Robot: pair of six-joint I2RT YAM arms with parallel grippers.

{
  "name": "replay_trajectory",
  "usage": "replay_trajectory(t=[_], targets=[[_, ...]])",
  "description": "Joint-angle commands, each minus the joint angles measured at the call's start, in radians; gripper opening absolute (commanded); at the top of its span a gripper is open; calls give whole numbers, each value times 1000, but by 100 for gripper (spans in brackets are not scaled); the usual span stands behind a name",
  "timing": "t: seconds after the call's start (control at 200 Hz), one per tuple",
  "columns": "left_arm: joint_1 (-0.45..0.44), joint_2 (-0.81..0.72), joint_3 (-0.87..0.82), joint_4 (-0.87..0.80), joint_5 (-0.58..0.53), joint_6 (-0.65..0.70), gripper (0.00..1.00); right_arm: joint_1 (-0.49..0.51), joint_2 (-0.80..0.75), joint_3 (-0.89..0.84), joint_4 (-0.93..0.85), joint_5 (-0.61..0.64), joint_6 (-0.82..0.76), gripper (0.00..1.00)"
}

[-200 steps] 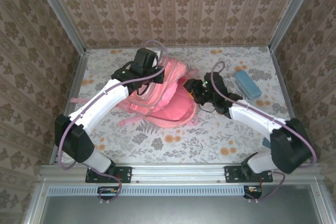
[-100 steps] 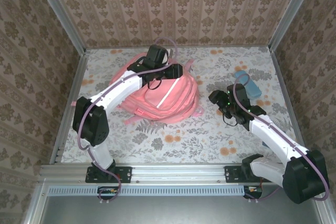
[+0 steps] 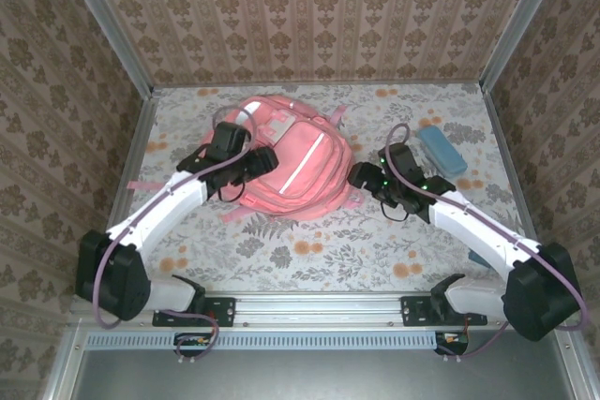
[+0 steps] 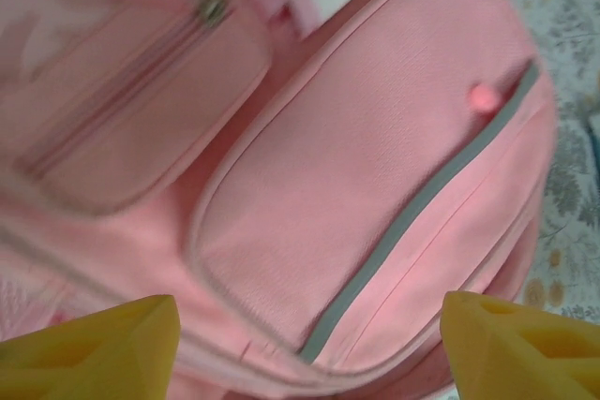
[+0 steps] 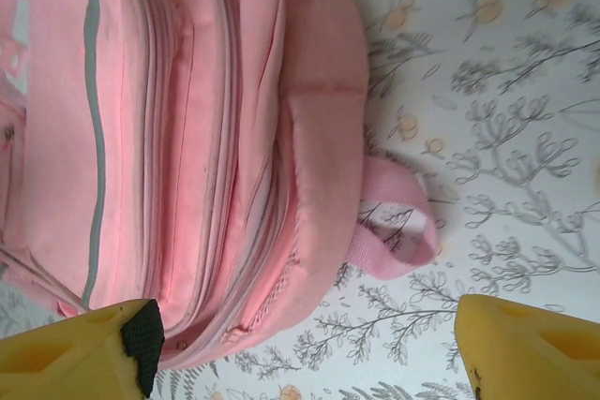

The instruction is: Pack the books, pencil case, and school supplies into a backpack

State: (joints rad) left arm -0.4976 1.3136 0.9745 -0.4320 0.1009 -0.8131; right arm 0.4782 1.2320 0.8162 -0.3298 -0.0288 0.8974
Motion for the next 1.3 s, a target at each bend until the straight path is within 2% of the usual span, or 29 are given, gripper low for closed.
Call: replay_trajectory(t=[0.0, 0.13, 0.225, 0.35, 0.525, 0.71, 1.055, 1.295], targets=[[-5, -60, -108, 8, -8, -164, 72, 27, 45, 51, 6, 33, -5, 84], [-7, -98, -248, 118, 32, -259, 65, 55, 79, 73, 9, 33, 2, 84], [-30, -101, -303, 167, 50, -314, 55, 63, 87, 77, 7, 33, 9, 83], [-63, -100, -352, 202, 20, -383, 50, 69, 89, 74, 10, 36, 14, 83], [-65, -85, -396, 268, -12, -431, 42, 74, 96, 74, 21, 30, 18, 83], [-64, -29, -410, 353, 1, -442, 40, 84, 109, 74, 22, 23, 12, 83], [-87, 165, -333, 521, 132, -405, 37, 86, 108, 69, 12, 38, 18, 81], [-107, 233, -265, 539, 152, -391, 36, 86, 91, 69, -11, 57, -1, 81]])
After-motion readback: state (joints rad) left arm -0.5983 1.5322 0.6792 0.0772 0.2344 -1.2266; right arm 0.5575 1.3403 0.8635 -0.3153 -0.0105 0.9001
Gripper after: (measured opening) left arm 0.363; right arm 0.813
